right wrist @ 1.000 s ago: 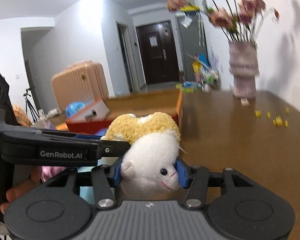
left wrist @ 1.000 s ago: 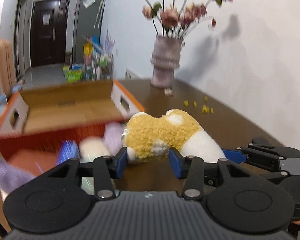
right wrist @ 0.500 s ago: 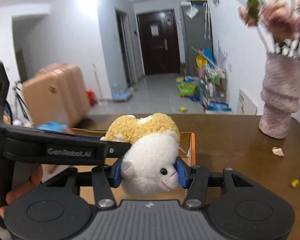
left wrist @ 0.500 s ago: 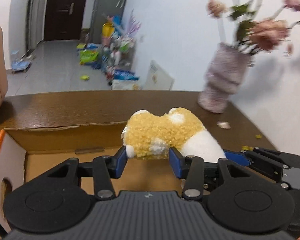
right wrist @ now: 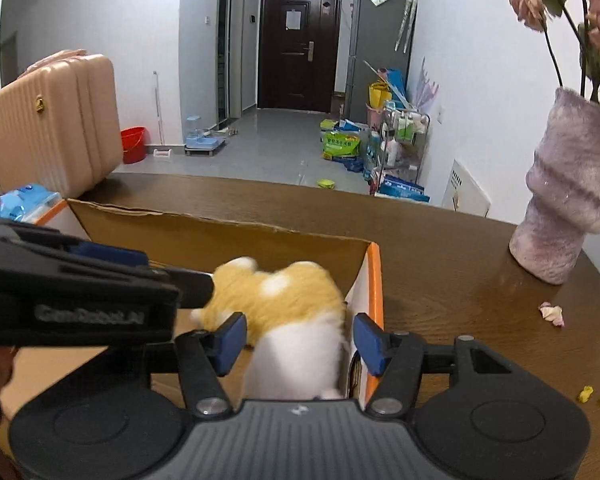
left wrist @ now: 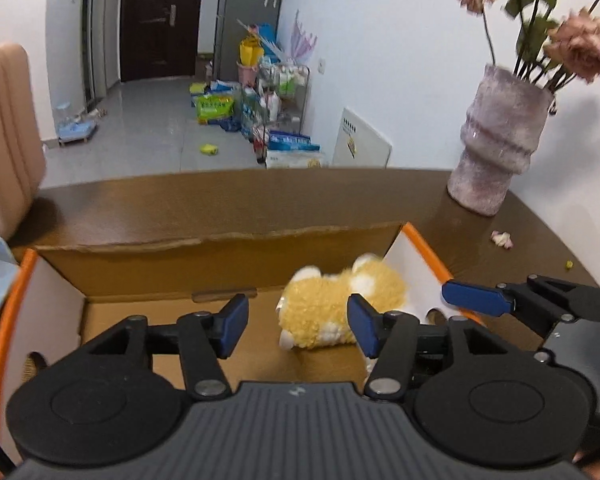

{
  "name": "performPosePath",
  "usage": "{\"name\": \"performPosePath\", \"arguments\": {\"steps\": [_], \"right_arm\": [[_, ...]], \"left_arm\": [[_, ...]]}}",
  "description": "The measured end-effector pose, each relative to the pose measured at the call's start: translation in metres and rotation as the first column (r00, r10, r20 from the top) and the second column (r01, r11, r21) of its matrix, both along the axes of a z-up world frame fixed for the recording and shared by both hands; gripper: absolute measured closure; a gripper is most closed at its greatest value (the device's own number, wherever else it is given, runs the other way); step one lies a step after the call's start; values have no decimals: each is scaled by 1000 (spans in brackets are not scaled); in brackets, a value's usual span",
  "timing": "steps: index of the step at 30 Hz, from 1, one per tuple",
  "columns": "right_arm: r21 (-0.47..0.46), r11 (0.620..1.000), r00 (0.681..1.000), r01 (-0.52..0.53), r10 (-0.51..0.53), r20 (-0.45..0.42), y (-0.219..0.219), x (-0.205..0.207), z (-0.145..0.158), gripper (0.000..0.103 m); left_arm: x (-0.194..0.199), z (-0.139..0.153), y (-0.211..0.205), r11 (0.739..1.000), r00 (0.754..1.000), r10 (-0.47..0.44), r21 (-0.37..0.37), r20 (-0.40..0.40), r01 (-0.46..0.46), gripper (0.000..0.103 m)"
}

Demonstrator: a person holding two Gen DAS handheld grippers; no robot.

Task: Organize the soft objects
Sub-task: 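Carry the sheep plush into the cardboard box and open the right gripper, then withdraw both tools from the box back toward the pile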

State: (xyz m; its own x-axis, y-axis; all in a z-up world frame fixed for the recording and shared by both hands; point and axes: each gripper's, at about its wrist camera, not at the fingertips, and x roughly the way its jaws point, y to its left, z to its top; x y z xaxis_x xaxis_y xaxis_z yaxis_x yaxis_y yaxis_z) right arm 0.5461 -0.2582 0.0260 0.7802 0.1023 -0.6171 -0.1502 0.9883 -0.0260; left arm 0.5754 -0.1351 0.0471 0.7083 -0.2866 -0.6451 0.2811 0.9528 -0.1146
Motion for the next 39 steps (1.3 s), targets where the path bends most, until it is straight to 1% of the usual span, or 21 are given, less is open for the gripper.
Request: {"name": "performPosePath", "arguments": {"steps": [1,4,7,8,10,13,15,16,17,20,21,23,25,27,31,33,35,36,37,39], "right_arm": [[-2,1000,1000,-1,1,9,0,-5,6,44],[6,1000,998,2,-2,61,-9,-26,34,44],[30,1000,992,2,-6,127,-21,-54,66,37],[33,999,989,2,-7,148,-24,-65,76,33],[41,999,983,-6,-1,182,-29,-85,92,30],[50,998,976,-28,16,219,-35,-119,111,29],[49,998,967,-49,35,251,-37,-144,121,26],[57,997,964,-58,41,264,-37,-156,124,24],[72,995,960,-71,48,277,-38,-171,125,21],[99,986,950,-134,99,296,-34,-214,119,21],[107,982,944,-156,116,309,-32,-232,114,20],[119,976,936,-181,134,324,-29,-261,102,19],[146,968,932,-202,144,332,-26,-289,86,19],[165,962,934,-216,154,324,-18,-314,66,19],[198,960,948,-197,136,288,0,-344,27,19],[232,952,954,-201,136,266,9,-358,11,24],[280,933,954,-225,153,258,15,-368,-2,29],[314,920,955,-235,157,253,17,-371,-7,35],[345,906,955,-245,165,246,19,-373,-11,39],[361,886,948,-291,216,235,28,-373,-15,53]], "left_arm": [[-5,8,2,1000,1000,7,-1,17,-7,46],[-28,39,10,1000,997,22,-4,78,-22,37],[-58,70,25,999,989,50,-14,140,-49,31],[-69,80,29,998,986,59,-16,154,-58,25],[-91,98,39,997,978,78,-8,194,-78,18],[-129,118,48,994,961,90,34,263,-102,18],[-154,125,55,994,953,92,38,289,-107,15],[-168,127,58,993,949,94,39,301,-111,11],[-184,126,62,993,944,95,38,317,-112,7],[-237,118,83,992,922,102,36,373,-125,5],[-257,111,89,991,915,109,32,388,-132,4],[-291,98,103,990,909,127,12,398,-144,3],[-323,83,116,991,909,130,-19,397,-133,2],[-350,69,124,990,913,136,-23,383,-138,2],[-385,39,140,989,927,146,-43,346,-140,2],[-393,22,146,990,939,141,-34,314,-137,2],[-396,8,150,989,948,141,-3,286,-146,2],[-398,2,152,988,951,141,17,275,-152,2],[-398,-2,152,987,953,141,34,268,-156,2],[-397,-8,153,986,954,140,50,264,-158,2]]}}
